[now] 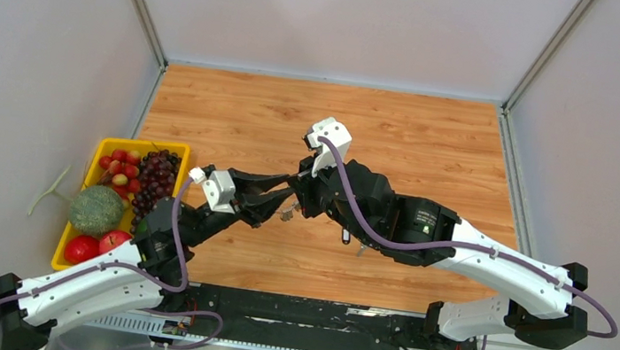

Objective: Put the keys on the keyring

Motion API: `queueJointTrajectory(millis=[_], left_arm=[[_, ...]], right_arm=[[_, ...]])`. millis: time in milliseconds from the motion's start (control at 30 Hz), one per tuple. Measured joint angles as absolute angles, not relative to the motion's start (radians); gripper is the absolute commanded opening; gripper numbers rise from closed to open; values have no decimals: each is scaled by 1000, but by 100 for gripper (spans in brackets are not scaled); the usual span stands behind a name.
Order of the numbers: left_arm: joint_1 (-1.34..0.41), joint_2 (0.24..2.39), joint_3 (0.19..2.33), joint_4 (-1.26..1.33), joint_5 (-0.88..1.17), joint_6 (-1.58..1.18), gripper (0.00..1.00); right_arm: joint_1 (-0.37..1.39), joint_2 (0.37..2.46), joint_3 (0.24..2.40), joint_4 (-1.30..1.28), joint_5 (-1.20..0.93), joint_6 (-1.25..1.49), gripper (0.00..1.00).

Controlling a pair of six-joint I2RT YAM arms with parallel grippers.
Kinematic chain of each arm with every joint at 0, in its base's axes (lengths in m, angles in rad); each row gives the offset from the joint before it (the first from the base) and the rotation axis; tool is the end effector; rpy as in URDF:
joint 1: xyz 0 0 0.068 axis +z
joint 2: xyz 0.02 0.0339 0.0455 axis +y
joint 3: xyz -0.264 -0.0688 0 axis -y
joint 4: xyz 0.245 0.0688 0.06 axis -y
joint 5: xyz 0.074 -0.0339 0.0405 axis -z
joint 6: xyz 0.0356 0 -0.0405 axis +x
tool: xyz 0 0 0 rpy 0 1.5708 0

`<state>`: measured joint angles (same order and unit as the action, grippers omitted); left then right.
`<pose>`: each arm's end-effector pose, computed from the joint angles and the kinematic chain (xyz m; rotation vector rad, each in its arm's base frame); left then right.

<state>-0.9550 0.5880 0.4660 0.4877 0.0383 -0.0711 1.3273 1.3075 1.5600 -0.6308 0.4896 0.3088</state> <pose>0.0873 -0.1258 0.3289 0.5689 1.1206 -0.9173 0.0817 0.2595 0.4488 -0.6538 1.8405 0.6249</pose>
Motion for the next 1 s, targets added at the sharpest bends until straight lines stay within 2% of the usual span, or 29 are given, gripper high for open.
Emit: queueJointTrajectory(millis=[1000], left_arm=[[-955, 589, 465, 481, 24, -72, 37]], right_arm=[[1328, 1308, 1560, -631, 497, 309, 0]])
